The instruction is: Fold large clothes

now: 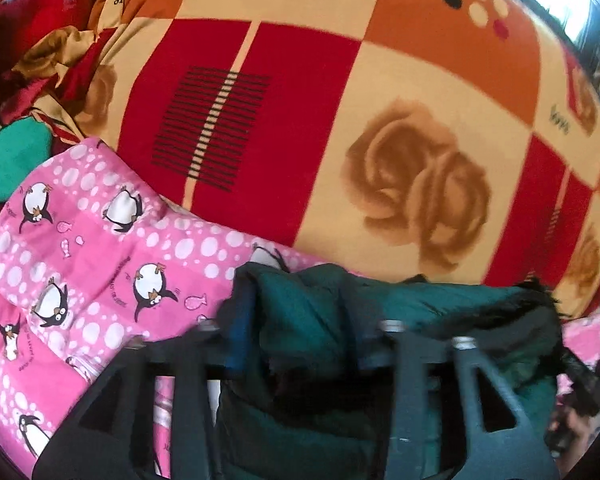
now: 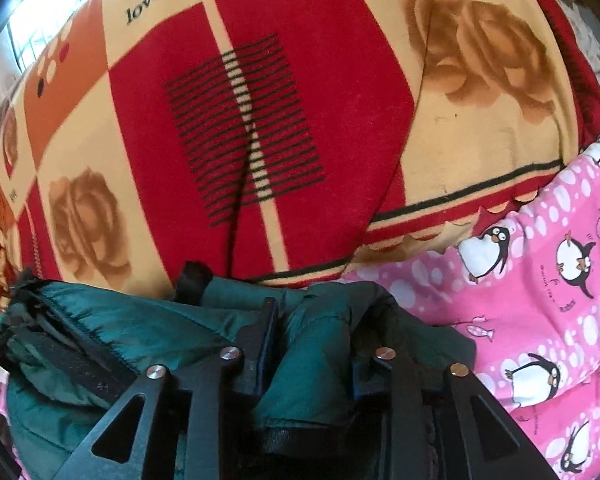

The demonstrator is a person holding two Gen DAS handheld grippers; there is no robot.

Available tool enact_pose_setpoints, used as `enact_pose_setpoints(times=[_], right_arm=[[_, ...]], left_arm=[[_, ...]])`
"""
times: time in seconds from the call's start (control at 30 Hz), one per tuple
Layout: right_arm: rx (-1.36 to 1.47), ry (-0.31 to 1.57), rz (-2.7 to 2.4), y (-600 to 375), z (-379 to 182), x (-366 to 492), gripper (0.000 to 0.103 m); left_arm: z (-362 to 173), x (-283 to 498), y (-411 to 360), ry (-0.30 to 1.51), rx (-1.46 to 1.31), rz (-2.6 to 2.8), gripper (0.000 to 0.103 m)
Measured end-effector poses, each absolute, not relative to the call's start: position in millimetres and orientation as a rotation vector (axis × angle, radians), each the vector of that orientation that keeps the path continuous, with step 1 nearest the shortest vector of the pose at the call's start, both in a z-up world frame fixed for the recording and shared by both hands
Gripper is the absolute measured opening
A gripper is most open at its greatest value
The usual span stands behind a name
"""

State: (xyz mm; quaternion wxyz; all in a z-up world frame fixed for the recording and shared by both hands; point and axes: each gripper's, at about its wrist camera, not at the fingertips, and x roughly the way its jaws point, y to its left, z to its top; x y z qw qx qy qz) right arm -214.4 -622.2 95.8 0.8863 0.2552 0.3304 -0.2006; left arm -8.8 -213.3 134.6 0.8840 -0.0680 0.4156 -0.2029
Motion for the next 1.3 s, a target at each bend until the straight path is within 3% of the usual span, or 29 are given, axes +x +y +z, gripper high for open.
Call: enact_pose_setpoints(times=[0.03,0.13,0.17,0.2,0.37,0.5,0.67,0.87,1.07,1.3], right_arm=[[0.546,0.676,-0.406,-623.5,97.6,-217.2,0.035],[0.602,0.622,-0.358,-626.6,111.2,-232.8,0.057],[0.611,0.602,-0.338,-625.7,116.7,-238.1,0.070],[0.614,0.583,-0.334,-623.1,122.9,-242.8,0.074],[0.562,0.501,-0.338,-604.5,157.0,-262.1,0.074],[0.428,0.598,-0.230,-566.5,162.5,-227.1,0.074],[0.246,0.701,-0.190,-532.0,143.3,-179.0,0.074],[0.294,0.867,-0.190,-544.3,91.9,-132.7,0.075],[0.284,0.868,-0.210,-540.2,76.3,-127.9,0.076],[0.316,0.786,-0.231,-555.3,111.7,-154.7,0.076]], left_arm=[[141.2,-13.0,-207.4,0.836,-0.150,-0.418,0.083],[158.0,-23.9,-193.2,0.769,-0.182,-0.434,0.085],[160.9,-25.7,-191.3,0.768,-0.179,-0.436,0.085],[162.6,-27.4,-190.7,0.771,-0.173,-0.438,0.085],[154.9,-36.6,-205.0,0.794,-0.110,-0.424,0.085],[136.8,-38.5,-228.3,0.823,-0.029,-0.399,0.085],[106.6,-23.0,-252.0,0.924,0.084,-0.330,0.085],[86.5,-12.0,-255.3,0.952,0.085,-0.320,0.085],[82.9,-11.3,-257.4,0.955,0.092,-0.303,0.087],[108.2,-15.8,-258.9,0.916,0.094,-0.321,0.086]])
